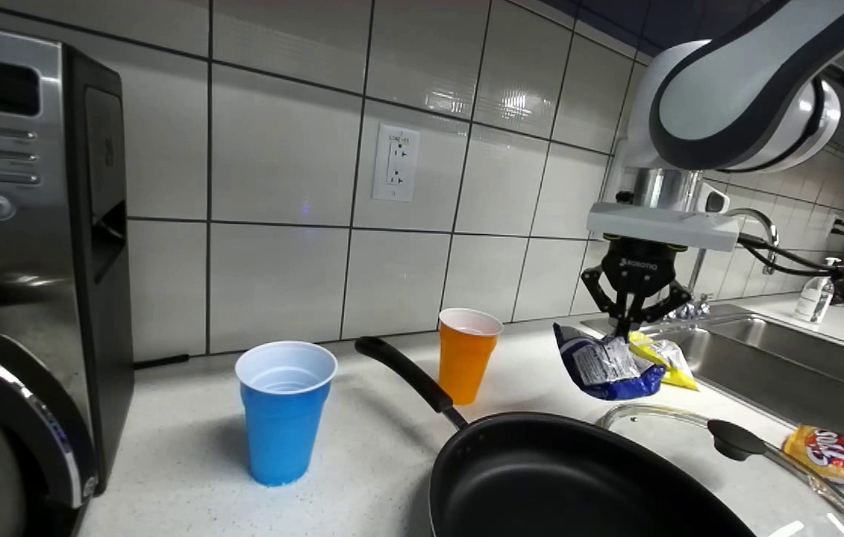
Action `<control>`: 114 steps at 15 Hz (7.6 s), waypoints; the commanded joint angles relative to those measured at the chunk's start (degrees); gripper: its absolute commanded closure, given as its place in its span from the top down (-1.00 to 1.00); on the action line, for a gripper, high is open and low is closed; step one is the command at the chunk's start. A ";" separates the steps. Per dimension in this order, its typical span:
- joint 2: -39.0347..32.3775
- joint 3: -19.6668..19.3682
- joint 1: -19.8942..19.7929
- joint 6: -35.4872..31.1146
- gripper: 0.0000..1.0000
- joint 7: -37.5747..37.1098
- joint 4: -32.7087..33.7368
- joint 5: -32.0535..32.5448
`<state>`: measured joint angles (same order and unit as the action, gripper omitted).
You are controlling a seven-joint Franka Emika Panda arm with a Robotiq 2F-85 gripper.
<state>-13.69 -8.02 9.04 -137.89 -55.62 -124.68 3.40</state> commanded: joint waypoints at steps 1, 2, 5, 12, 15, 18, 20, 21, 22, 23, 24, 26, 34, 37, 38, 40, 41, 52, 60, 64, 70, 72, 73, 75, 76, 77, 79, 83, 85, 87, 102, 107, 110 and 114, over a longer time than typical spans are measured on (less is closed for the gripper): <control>5.22 2.08 0.15 -0.18 -1.00 -4.40 -4.50 2.90; 5.81 2.87 0.22 0.01 -1.00 -4.76 -5.04 3.14; 7.72 5.19 0.60 0.13 -1.00 -5.89 -6.79 3.75; 7.81 10.99 2.16 0.69 -1.00 -5.75 -7.96 2.33; 7.09 12.97 3.02 0.59 -1.00 -5.18 -8.34 1.39; 5.52 14.62 3.95 0.69 -1.00 -4.49 -7.88 0.33; 4.46 15.47 4.47 0.91 -1.00 -4.10 -7.52 -0.52; 3.92 15.74 4.68 0.95 -1.00 -3.88 -7.36 -0.86; 3.10 16.08 4.85 1.11 -1.00 -3.45 -6.94 -1.49; 2.39 16.29 5.04 1.14 -1.00 -3.32 -6.71 -1.79; 1.56 16.50 5.18 1.27 -1.00 -3.19 -6.39 -2.35; -0.13 16.90 5.40 1.74 -1.00 -2.56 -5.74 -4.09; -4.61 16.84 7.17 2.44 -1.00 -2.19 -2.61 -4.90; -6.26 16.91 7.61 3.02 -1.00 -1.80 -1.15 -5.09; -6.87 16.88 7.81 3.27 -1.00 -1.76 -0.63 -5.03; -7.79 16.87 8.16 3.83 -1.00 -1.47 0.25 -5.00; -8.23 16.88 8.30 4.10 -1.00 -1.25 0.66 -5.01; -6.47 14.97 8.99 5.02 0.28 -2.87 1.26 -3.76; -2.19 10.44 7.88 5.09 1.00 -6.45 -0.22 -1.44; -0.42 8.18 6.45 4.63 1.00 -8.86 -1.03 -0.09; 1.53 4.98 3.03 4.17 1.00 -13.43 -2.69 2.04; 1.89 4.05 1.54 3.99 1.00 -14.26 -3.33 2.65; 2.09 3.62 0.79 3.80 1.00 -14.48 -3.67 2.74; 2.34 2.76 -0.80 3.00 1.00 -14.03 -4.30 2.50; 2.37 2.34 -1.44 2.85 1.00 -13.95 -4.38 2.65; 2.38 1.80 -2.27 2.39 1.00 -13.58 -4.65 2.82; 2.15 0.83 -3.79 2.48 1.00 -12.93 -4.51 2.85; 1.04 -1.26 -6.50 2.45 1.00 -11.37 -3.42 4.74; 0.41 -2.17 -7.70 2.34 1.00 -10.40 -2.74 6.07; -0.59 -2.92 -8.72 2.26 1.00 -8.94 -1.72 7.66; -16.66 -5.49 -10.52 3.17 1.00 15.23 15.09 13.33; -20.33 -7.13 -9.40 2.75 1.00 19.50 17.61 15.97; -21.72 -7.54 -9.06 2.06 1.00 20.79 18.60 16.47; -23.07 -7.79 -8.43 0.74 1.00 21.75 19.85 16.13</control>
<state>-35.22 -14.84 -0.37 -136.37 -35.58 -106.98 18.85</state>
